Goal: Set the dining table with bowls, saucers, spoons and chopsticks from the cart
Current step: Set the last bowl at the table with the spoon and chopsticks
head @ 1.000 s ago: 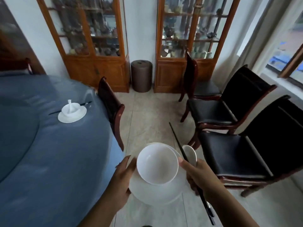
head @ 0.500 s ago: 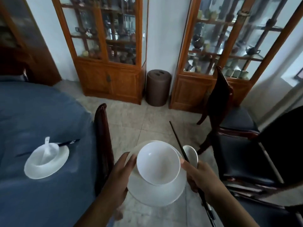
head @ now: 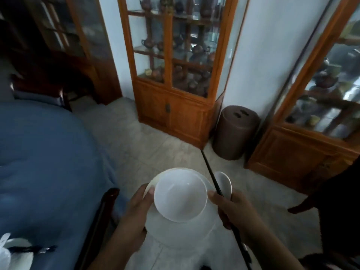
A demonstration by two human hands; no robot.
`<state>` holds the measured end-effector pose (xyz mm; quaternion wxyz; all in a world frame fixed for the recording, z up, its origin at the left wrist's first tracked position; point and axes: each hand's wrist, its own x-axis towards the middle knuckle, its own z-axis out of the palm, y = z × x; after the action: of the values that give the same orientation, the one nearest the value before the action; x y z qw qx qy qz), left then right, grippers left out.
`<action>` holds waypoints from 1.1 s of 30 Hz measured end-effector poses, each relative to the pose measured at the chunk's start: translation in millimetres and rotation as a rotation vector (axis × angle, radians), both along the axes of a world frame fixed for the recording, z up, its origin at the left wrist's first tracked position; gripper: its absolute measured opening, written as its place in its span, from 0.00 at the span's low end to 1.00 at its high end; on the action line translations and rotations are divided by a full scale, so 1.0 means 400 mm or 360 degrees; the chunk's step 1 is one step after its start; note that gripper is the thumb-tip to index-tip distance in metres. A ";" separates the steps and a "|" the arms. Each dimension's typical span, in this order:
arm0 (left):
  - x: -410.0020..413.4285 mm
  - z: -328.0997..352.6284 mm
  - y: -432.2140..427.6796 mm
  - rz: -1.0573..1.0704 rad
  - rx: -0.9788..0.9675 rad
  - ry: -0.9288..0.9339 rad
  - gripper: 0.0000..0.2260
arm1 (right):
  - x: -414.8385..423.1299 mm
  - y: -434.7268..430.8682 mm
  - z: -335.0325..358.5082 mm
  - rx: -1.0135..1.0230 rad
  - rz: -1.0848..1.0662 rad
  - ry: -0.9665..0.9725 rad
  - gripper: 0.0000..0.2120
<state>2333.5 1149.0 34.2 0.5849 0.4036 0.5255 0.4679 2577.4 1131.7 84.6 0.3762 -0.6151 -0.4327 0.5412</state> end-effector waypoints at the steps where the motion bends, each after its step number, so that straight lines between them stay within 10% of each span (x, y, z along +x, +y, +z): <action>1: 0.011 0.006 0.060 0.0051 0.0027 0.0019 0.14 | 0.014 0.091 0.010 -0.0001 0.0067 -0.0001 0.19; 16: -0.264 0.041 0.918 0.0788 0.0079 -0.0087 0.14 | -0.342 1.279 0.002 -0.0133 0.0847 -0.0032 0.06; 33: -0.857 0.044 1.745 0.1354 0.0012 -0.0109 0.21 | -1.079 2.280 -0.030 -0.0153 0.1376 0.0059 0.13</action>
<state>1990.7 1847.1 51.8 0.3554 0.1371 0.6238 0.6825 2145.8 2043.8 72.6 0.0936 -0.3843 -0.6179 0.6796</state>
